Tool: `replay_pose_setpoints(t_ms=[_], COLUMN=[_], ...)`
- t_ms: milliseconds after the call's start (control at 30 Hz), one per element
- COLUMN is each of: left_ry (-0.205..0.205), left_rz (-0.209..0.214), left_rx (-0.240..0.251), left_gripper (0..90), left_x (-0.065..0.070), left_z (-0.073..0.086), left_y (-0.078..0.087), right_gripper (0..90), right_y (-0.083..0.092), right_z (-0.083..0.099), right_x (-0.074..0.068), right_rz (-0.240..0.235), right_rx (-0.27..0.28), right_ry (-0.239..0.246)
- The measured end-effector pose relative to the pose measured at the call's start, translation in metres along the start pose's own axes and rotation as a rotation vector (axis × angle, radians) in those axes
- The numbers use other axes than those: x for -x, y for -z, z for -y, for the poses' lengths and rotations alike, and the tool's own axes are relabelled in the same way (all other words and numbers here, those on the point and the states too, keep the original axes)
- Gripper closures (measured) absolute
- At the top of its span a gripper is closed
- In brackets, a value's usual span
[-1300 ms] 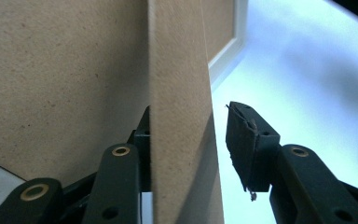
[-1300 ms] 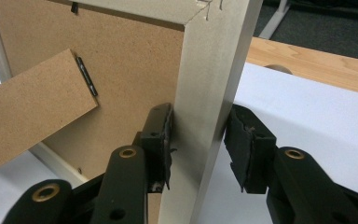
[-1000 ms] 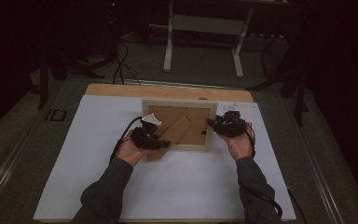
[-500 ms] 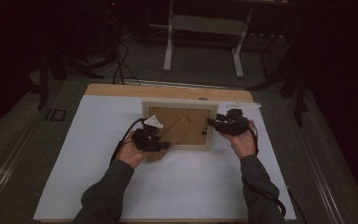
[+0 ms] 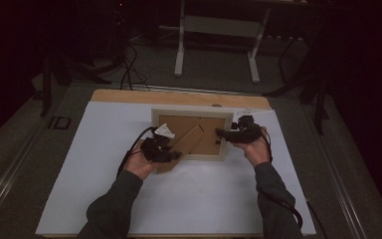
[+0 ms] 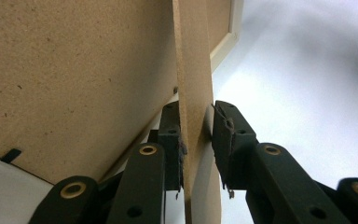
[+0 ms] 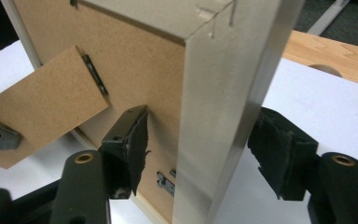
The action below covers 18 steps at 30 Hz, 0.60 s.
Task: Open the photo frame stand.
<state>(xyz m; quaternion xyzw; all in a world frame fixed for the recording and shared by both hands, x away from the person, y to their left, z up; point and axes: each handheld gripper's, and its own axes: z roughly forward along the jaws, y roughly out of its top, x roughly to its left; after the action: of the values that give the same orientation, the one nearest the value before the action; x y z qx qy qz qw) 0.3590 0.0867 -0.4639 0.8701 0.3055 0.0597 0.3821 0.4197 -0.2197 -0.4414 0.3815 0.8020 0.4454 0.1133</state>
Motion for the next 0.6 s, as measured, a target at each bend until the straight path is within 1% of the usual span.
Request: replay_pose_setpoints(t_ms=[33, 67, 100, 200, 300, 433, 600], left_ry=[0.001, 0.001, 0.001, 0.005, 0.017, 0.020, 0.032], left_rz=[-0.003, -0.005, -0.008, -0.018, -0.031, -0.051, -0.064], left_rx=[-0.002, -0.003, -0.007, -0.010, -0.006, -0.002, 0.003], left_gripper=[74.4, 74.4, 74.5, 74.8, 75.1, 75.3, 75.6], left_x=[0.000, 0.000, -0.001, -0.002, -0.004, -0.006, -0.007], left_z=[0.000, 0.000, 0.000, 0.000, 0.000, 0.000, -0.002], left_y=[0.000, -0.001, -0.001, -0.001, -0.001, -0.001, -0.002], right_gripper=[45.2, 45.1, 45.2, 47.2, 50.5, 53.4, 56.0], right_y=[0.000, 0.001, 0.001, 0.002, 0.005, 0.007, 0.007], right_z=[0.000, 0.000, 0.000, 0.000, 0.002, 0.002, 0.001], right_x=[-0.001, -0.002, -0.003, -0.004, -0.006, -0.009, -0.014], right_rz=[-0.009, -0.006, -0.002, -0.003, 0.004, 0.026, 0.067], right_rx=[0.001, 0.003, 0.000, 0.005, 0.018, 0.020, 0.022], right_ry=[0.004, 0.018, 0.023, 0.021, 0.034, 0.061, 0.100])
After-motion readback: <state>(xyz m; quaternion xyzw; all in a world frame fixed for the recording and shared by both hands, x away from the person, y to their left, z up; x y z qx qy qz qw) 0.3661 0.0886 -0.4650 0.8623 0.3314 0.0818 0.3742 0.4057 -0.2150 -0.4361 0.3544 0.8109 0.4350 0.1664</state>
